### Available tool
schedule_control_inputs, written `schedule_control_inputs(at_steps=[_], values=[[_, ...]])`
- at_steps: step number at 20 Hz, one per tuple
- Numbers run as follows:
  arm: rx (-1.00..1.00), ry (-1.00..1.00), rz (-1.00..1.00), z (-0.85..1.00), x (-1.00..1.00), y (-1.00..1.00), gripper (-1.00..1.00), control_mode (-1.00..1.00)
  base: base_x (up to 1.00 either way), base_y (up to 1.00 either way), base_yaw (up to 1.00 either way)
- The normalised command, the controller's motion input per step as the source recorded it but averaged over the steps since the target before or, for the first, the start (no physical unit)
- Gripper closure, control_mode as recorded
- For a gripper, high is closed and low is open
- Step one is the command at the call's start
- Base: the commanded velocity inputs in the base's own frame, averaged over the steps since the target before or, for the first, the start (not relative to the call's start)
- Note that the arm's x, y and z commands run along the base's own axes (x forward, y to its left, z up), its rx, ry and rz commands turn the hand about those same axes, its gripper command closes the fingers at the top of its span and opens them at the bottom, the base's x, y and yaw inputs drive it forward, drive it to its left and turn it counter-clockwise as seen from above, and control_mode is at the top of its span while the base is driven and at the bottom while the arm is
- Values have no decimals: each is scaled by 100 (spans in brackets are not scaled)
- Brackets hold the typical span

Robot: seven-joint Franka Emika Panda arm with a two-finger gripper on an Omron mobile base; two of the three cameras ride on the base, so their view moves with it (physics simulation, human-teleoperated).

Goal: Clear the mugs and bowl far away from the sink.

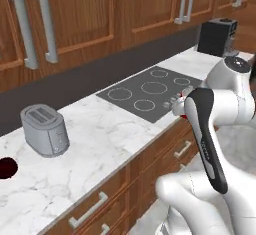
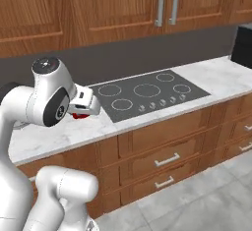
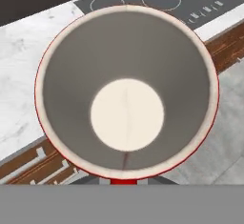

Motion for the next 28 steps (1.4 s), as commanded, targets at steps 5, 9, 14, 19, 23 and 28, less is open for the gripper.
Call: schedule_control_inputs(at_steps=[5,9,14,19,23,28], values=[[0,0,0,0,0,0,100,100,-6,-22,59],[0,0,0,0,0,0,100,100,9,-10,27],[0,0,0,0,0,0,100,100,18,-16,20],[0,0,0,0,0,0,100,100,8,-22,31],[0,0,0,0,0,0,100,100,0,-20,38],[0,0,0,0,0,0,100,100,0,-17,39]])
